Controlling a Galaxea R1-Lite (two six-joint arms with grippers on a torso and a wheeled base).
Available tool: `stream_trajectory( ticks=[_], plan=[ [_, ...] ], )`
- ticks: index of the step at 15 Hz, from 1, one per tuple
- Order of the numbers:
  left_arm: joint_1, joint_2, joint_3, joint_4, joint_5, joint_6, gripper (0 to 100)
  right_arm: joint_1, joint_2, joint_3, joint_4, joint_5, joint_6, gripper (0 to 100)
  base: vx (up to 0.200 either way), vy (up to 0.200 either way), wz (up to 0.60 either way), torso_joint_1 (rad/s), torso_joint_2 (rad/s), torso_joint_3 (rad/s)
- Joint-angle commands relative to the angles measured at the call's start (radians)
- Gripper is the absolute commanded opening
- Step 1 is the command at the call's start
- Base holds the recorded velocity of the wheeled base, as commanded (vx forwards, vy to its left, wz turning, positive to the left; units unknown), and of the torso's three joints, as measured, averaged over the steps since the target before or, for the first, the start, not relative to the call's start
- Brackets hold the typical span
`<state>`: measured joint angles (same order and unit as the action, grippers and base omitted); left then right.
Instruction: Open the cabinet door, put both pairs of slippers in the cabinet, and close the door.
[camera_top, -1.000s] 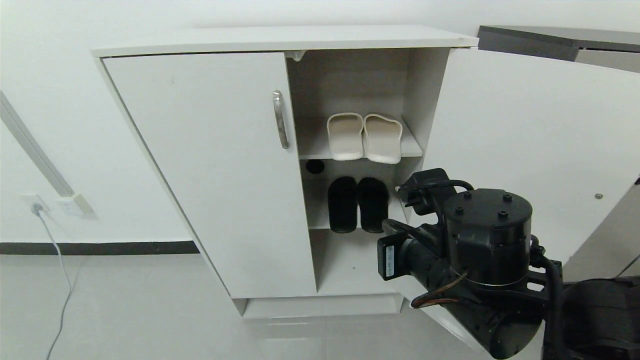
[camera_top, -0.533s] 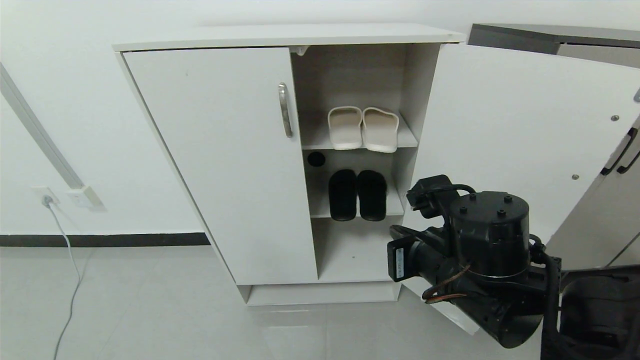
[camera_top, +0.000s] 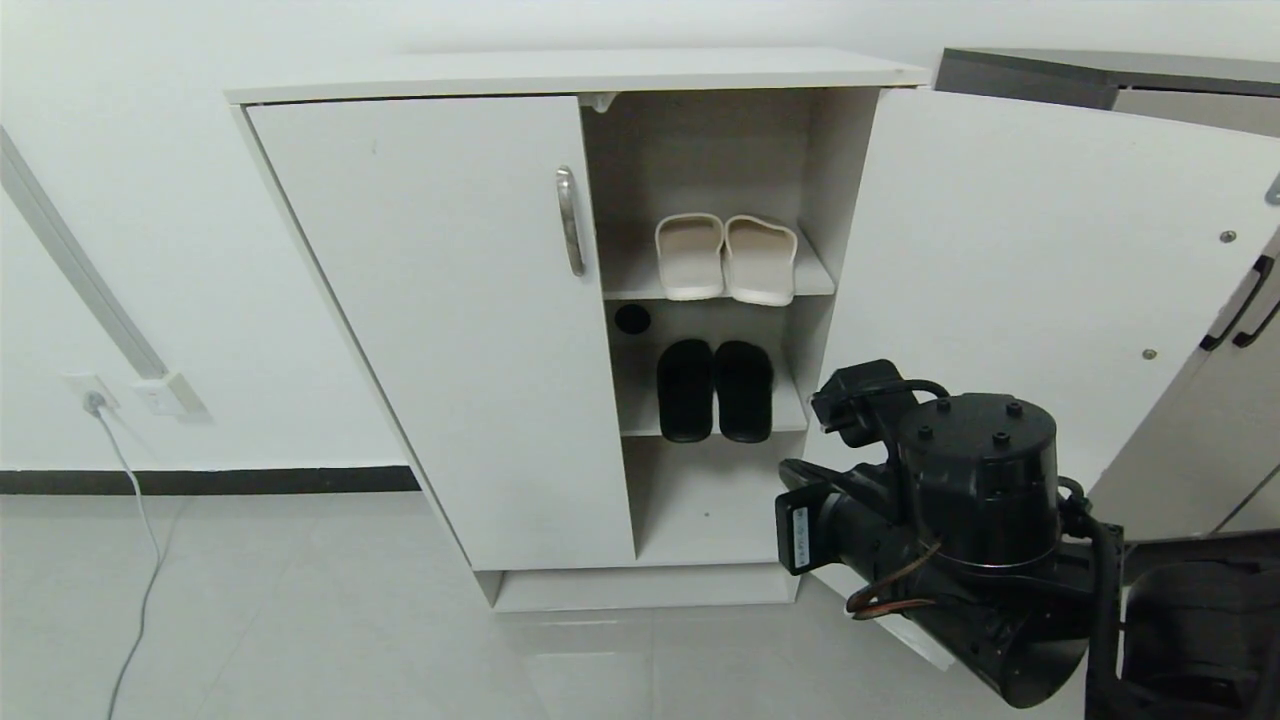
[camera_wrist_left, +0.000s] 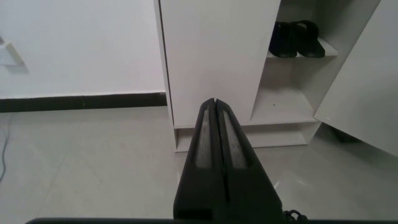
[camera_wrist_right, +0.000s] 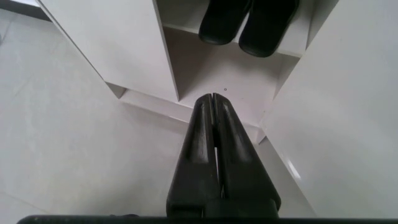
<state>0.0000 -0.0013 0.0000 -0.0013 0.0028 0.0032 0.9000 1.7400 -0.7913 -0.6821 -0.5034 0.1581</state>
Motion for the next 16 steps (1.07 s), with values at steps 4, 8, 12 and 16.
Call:
stream_trajectory(
  ticks=[4, 8, 12, 16],
  plan=[
    [0.000, 0.001, 0.000, 0.000, 0.000, 0.000, 0, 0.000, 0.006, 0.007, 0.000, 0.002, 0.000, 0, 0.000, 0.000, 0.00, 0.000, 0.00, 0.000],
    [0.000, 0.001, 0.000, 0.000, 0.000, 0.000, 0, -0.001, 0.024, 0.007, 0.000, 0.002, 0.003, 0, 0.000, 0.000, 0.00, 0.001, -0.04, -0.043],
    [0.000, 0.001, 0.000, 0.000, 0.000, 0.000, 0, -0.001, 0.024, 0.009, 0.000, 0.000, 0.001, 0, 0.000, 0.000, 0.00, 0.021, -0.28, -0.343],
    [0.000, 0.001, 0.000, 0.000, 0.000, 0.000, 0, -0.001, 0.023, 0.014, 0.000, 0.000, 0.001, 0, 0.000, 0.000, 0.00, 0.066, -0.50, -0.367]
  ],
)
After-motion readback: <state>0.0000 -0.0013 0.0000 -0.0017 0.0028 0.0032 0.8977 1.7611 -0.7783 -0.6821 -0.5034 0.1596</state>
